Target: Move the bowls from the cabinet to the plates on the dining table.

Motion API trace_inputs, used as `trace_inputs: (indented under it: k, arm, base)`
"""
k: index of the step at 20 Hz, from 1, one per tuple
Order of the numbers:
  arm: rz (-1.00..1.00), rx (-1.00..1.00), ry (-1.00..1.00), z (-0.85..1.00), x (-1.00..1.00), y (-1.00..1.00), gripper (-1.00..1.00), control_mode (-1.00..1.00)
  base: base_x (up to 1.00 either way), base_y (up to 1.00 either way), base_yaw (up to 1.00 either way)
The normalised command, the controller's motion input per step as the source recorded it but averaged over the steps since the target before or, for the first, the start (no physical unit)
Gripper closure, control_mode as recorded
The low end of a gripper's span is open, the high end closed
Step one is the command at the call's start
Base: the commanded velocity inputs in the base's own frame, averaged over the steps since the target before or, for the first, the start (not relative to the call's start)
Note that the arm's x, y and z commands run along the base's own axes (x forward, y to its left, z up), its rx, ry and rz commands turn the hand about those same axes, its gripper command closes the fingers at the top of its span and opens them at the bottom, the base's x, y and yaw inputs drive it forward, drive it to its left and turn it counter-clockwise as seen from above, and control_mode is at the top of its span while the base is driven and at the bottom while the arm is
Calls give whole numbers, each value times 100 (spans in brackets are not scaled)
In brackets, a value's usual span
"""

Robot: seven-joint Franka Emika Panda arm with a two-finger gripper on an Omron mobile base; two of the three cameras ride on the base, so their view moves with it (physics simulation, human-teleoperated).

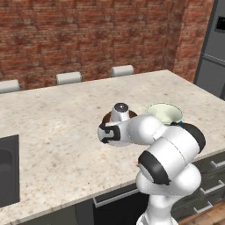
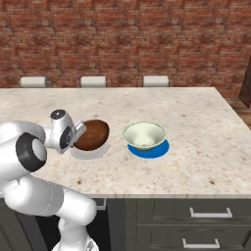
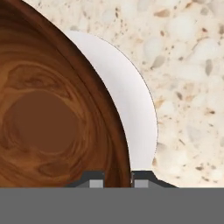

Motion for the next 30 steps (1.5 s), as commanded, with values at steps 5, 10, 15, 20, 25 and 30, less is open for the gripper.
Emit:
trace_inputs:
  k: [5, 10, 15, 20, 25, 30]
  arm:
    - [-7, 4, 4, -13, 3, 20, -100, -100]
    - [-8, 6, 4, 24, -2, 21, -100, -100]
    - [-8, 4, 0, 55, 0, 34, -100, -100]
    - [-6, 2, -4, 73, 0, 41, -100, -100]
    - [-5, 0, -9, 79, -1, 35, -100, -100]
    - [-5, 1, -9, 76, -20, 18, -100, -100]
  base:
    - [0, 0, 0]
    - [0, 0, 0]
    - [0, 0, 0]
    - [0, 0, 0]
    - [0, 0, 0]
    - [0, 0, 0]
